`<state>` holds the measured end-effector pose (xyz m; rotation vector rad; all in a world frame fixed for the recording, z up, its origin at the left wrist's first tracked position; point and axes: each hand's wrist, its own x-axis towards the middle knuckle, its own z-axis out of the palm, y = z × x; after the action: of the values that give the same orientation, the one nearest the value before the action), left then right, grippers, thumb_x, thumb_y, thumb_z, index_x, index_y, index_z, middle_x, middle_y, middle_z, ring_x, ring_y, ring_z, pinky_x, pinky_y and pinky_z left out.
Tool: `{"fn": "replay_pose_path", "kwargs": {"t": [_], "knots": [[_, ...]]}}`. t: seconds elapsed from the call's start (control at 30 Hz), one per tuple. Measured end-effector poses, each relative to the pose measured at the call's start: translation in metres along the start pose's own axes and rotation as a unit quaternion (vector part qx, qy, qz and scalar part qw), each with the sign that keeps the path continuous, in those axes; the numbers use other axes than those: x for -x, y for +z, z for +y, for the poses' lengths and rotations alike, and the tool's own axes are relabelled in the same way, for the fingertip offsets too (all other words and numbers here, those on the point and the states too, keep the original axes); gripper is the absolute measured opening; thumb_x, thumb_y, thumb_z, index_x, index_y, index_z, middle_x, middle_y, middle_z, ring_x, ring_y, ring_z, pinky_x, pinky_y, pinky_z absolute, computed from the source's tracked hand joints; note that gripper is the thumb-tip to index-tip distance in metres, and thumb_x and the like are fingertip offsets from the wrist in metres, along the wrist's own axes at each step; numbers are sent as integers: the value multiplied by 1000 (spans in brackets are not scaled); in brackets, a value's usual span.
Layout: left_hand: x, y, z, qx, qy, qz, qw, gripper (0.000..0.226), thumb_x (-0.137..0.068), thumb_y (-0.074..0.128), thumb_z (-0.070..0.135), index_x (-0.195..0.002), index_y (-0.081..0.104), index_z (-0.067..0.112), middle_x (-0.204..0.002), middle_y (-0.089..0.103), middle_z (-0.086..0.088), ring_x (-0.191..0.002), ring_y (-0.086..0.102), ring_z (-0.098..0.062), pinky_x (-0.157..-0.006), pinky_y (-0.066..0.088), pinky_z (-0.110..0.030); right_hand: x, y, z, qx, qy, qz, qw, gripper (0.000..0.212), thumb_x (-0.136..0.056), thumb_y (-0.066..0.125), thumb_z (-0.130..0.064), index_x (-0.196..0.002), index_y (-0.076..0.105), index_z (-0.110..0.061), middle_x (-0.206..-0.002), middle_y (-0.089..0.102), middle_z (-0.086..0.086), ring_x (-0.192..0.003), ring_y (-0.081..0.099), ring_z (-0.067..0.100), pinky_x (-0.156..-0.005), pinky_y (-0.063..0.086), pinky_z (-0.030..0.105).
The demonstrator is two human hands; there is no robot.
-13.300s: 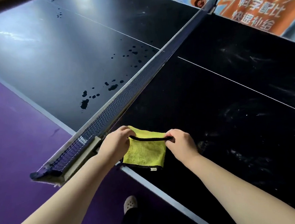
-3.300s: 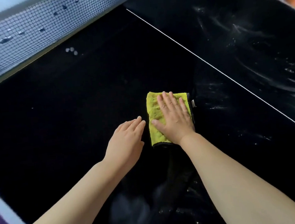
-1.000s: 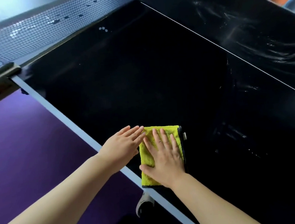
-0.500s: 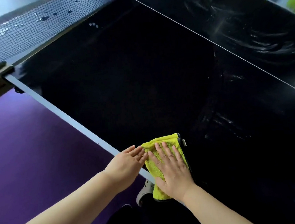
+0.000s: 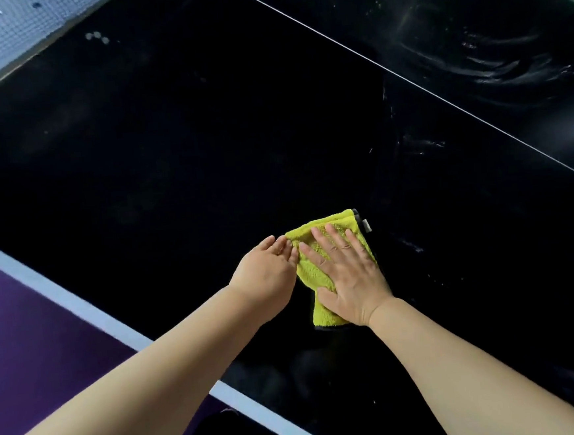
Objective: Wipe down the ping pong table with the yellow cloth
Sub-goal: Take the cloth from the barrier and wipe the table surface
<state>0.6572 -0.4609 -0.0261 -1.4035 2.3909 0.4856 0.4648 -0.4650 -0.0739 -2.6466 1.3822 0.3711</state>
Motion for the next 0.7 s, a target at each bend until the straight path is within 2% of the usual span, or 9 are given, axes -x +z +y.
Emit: {"fn": "replay_pose_path", "kwargs": {"t": [0.2,0.37,0.47,0.57,0.7], "knots": [[-97,-36,-3,40,-57,65,995,55,-99,18,22,-150,1,11,-158,0,-6,-145,-6,-17,-118,-5,-34,-61,-14,89,-8,39,15,999,74,-84,16,-55,-151,-12,-40,-162,-14,-3,-148,-19,18,-119,-13,43],[-149,-62,0,38,-117,122,985,60,-99,27,29,-150,3,8,-158,3,-8,-145,-5,-20,-117,-5,-36,-120,-28,158,-9,62,27,998,75,-82,11,-55,-151,-14,-40,-162,-16,-3,-147,-21,17,-119,-16,41],[-168,-71,6,40,-123,121,984,67,-96,37,33,-149,5,6,-158,10,-10,-145,3,-23,-117,0,-37,-160,-37,197,-12,84,37,996,75,-83,13,-55,-153,-10,-38,-163,-14,-1,-148,-17,18,-120,-13,41],[-188,-76,11,32,-102,109,988,74,-94,44,39,-149,7,7,-157,11,-9,-145,6,-23,-116,1,-36,-198,-45,232,-18,113,43,993,70,-93,23,-57,-153,-7,-38,-163,-13,-1,-149,-15,19,-121,-9,43],[-217,-82,18,10,-95,78,992,79,-94,44,47,-149,7,5,-157,9,-14,-145,7,-27,-116,0,-39,-242,-54,267,-34,161,43,985,74,-92,21,-70,-154,-6,-39,-163,-12,-2,-149,-16,21,-120,-9,46]]}}
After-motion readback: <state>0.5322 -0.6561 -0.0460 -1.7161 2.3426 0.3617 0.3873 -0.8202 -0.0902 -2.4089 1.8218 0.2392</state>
